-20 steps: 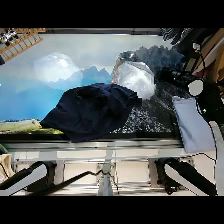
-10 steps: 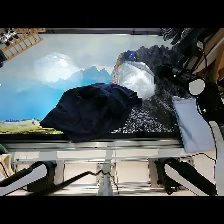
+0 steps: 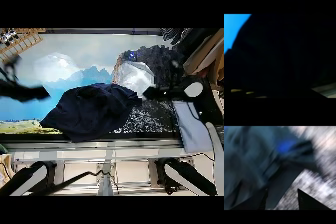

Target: Fold the clothes and pants, and hang the long-sleeved shirts on hangers.

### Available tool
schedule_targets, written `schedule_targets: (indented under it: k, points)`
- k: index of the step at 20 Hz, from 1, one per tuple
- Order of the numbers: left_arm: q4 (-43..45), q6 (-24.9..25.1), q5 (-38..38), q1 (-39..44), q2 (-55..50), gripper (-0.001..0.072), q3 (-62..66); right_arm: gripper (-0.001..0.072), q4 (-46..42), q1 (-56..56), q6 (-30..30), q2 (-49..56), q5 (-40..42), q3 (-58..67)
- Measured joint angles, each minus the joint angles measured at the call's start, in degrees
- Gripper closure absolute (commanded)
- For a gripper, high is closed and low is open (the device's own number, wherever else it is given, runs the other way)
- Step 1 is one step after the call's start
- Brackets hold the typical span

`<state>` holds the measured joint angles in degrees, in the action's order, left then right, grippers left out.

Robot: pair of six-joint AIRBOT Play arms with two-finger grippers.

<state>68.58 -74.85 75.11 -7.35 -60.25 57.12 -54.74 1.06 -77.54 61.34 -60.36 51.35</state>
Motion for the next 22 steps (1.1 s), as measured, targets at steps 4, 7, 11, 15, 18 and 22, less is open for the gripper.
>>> schedule_targets:
  k: [4,7,11,15,18,22]
  points:
    - [-1.8,5.6,-4.2,7.0,5.9,0.004,-18.9,0.0269,13.6,0.0,6.5,0.0,-2.7,-9.8]
    - [-2.3,7.9,-8.6,12.2,6.6,0.0002,-24.9,0.0268,18.5,0.1,9.2,0.6,-1.8,-14.1]
    - [-2.7,7.5,-13.0,18.3,4.1,0.0002,-27.5,0.0201,23.3,1.8,12.2,3.7,0.4,-16.2]
    - [-2.9,0.5,-18.6,20.9,0.6,0.0005,-28.1,0.0202,26.5,5.2,13.7,7.5,5.5,-16.7]
    - [-3.7,-6.3,-23.5,21.6,-1.4,0.0319,-28.1,0.0203,29.6,7.1,16.0,10.1,8.8,-16.8]
    - [-3.3,-12.0,-28.8,21.8,-3.3,0.0698,-28.3,0.024,37.4,9.7,21.4,14.4,12.8,-16.1]
